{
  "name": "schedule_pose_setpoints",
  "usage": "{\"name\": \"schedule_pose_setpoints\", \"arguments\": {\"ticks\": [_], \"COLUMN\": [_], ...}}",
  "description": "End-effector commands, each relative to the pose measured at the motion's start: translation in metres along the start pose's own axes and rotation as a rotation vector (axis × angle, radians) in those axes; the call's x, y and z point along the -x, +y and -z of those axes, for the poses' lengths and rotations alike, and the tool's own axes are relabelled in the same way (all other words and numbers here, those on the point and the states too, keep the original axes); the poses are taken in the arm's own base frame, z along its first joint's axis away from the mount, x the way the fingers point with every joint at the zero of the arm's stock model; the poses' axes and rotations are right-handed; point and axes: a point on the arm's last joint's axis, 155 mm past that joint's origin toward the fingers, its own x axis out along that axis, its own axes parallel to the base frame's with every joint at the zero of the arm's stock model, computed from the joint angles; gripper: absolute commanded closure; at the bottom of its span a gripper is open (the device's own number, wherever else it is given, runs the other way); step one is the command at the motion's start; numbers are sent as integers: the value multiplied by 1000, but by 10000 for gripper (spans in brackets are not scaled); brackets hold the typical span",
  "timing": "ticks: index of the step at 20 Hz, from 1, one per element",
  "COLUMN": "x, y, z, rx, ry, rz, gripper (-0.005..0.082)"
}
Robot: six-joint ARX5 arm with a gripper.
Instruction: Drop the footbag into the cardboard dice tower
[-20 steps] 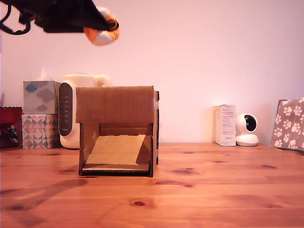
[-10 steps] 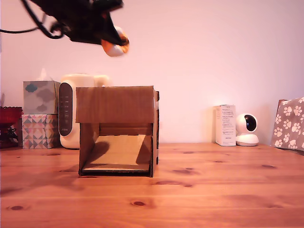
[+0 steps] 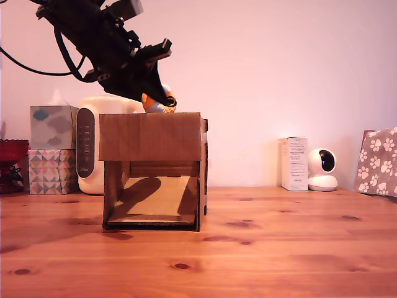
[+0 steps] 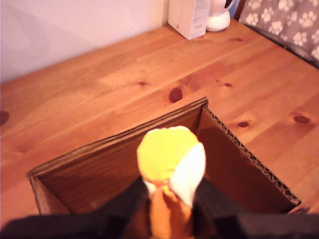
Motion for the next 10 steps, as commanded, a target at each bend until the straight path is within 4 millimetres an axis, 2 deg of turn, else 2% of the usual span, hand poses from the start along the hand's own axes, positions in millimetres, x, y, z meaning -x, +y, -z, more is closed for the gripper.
{"name": "schedule_pose_setpoints", "arguments": {"ticks": [1, 2, 3, 5, 6, 7, 9, 10], "x": [5, 7, 9, 15, 19, 24, 36, 43], "y": [-1, -2, -4, -11, -14, -15, -18, -21], "z": [-19, -20, -20, -19, -17, -14, -7, -5], "rx": [-12, -10, -9, -10, -11, -8, -2, -1], "ry": [-36, -21, -1, 31, 43, 58, 98, 111], "rz": [3, 4, 8, 19, 26, 28, 36, 48], "gripper": [113, 92, 109, 210, 304, 434, 761, 777]}}
